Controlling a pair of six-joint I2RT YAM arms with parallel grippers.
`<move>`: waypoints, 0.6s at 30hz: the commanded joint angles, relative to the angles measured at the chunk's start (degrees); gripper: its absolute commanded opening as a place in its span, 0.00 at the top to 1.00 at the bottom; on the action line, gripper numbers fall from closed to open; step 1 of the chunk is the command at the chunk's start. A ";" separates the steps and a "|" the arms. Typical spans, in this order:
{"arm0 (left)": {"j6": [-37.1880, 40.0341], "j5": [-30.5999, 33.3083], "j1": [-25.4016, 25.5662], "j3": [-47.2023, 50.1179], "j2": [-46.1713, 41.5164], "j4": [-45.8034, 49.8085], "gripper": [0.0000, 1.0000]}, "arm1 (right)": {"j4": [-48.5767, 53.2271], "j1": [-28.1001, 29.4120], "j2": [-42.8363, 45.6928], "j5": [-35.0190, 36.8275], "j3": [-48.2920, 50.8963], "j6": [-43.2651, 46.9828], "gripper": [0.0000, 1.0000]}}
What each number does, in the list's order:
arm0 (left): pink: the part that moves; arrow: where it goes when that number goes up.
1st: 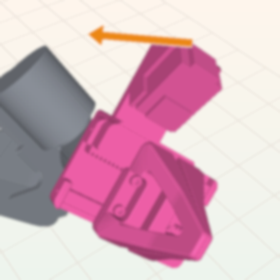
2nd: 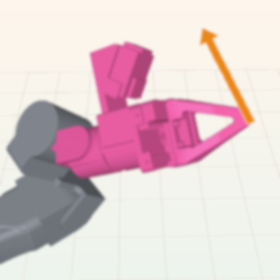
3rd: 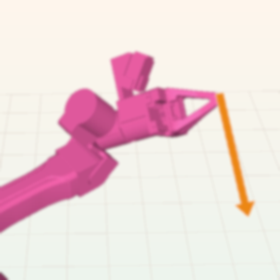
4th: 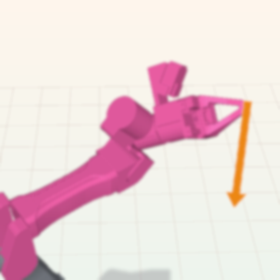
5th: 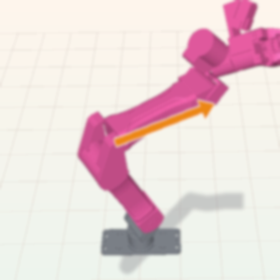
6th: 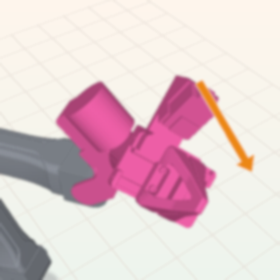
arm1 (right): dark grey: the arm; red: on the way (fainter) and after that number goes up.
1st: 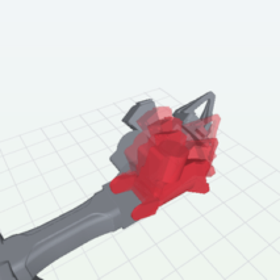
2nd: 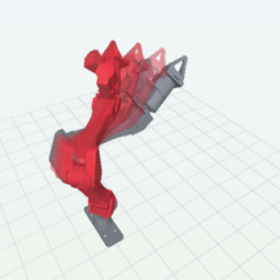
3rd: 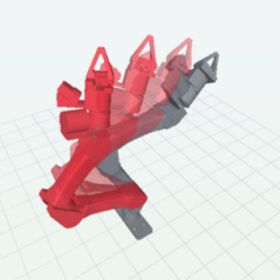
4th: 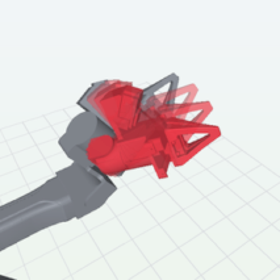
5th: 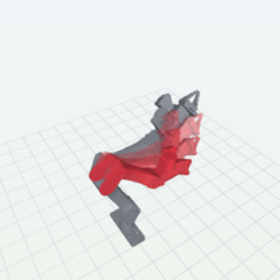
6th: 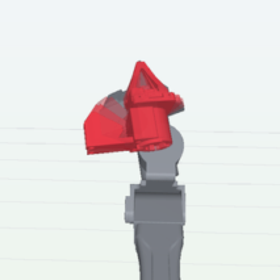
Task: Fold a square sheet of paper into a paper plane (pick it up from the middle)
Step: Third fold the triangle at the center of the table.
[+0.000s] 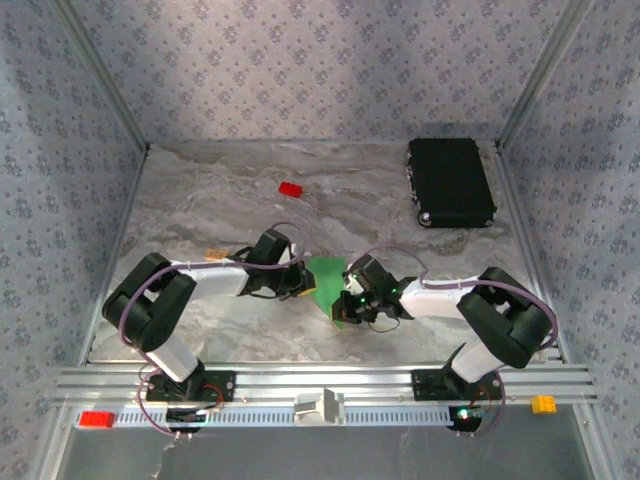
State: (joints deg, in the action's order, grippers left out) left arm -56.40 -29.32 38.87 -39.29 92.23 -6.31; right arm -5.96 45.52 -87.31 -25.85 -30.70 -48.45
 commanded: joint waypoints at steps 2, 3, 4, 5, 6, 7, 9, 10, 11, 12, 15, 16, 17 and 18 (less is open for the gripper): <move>0.20 -1.09 2.73 1.47 -2.27 -3.47 0.90 | 7.74 -0.23 -0.80 5.59 1.43 0.85 0.96; -0.01 -0.97 3.31 1.63 -1.94 -3.91 0.90 | 7.78 -0.21 -0.67 5.69 1.51 0.79 0.96; -0.17 -0.91 3.81 1.71 -1.63 -4.60 0.90 | 7.76 -0.15 -0.65 5.77 1.53 0.71 0.96; -0.43 -0.85 4.27 1.84 -1.16 -5.56 0.90 | 7.79 -0.05 -0.50 5.88 1.55 0.56 0.96; -0.71 -0.75 4.70 1.99 -0.64 -6.42 0.90 | 7.73 0.01 -0.41 5.98 1.61 0.52 0.96; -0.74 -0.83 4.89 1.78 0.03 -6.77 0.90 | 7.75 -0.08 -0.34 6.00 1.63 0.53 0.96; -0.64 -0.33 5.34 1.48 1.09 -6.88 0.90 | 7.61 0.10 -0.32 6.05 1.67 0.37 0.96; -0.62 0.18 5.29 1.71 1.45 -6.89 0.90 | 7.62 0.02 -0.32 6.03 1.78 0.33 0.96; -0.56 0.83 5.25 1.98 1.72 -7.00 0.91 | 7.53 0.17 -0.43 6.11 1.78 0.29 0.96; -0.31 1.35 5.08 2.34 2.17 -7.02 0.90 | 7.49 0.19 -0.36 6.24 1.83 0.24 0.96; 0.32 1.55 4.30 3.39 3.50 -8.08 0.91 | 7.14 0.22 -0.45 6.51 2.15 0.07 0.96; 0.46 1.55 3.96 3.68 4.01 -8.73 0.91 | 7.05 0.18 -0.49 6.59 2.28 -0.13 0.96; 0.57 1.56 3.57 3.86 4.46 -8.99 0.91 | 6.86 0.18 -0.50 6.60 2.39 -0.22 0.96; 0.74 1.50 3.18 3.95 4.92 -9.33 0.91 | 6.75 0.20 -0.50 6.60 2.51 -0.29 0.96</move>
State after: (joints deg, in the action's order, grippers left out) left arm -56.80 -28.47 43.03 -35.97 95.57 -13.52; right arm -5.41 45.67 -86.72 -24.67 -30.61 -48.49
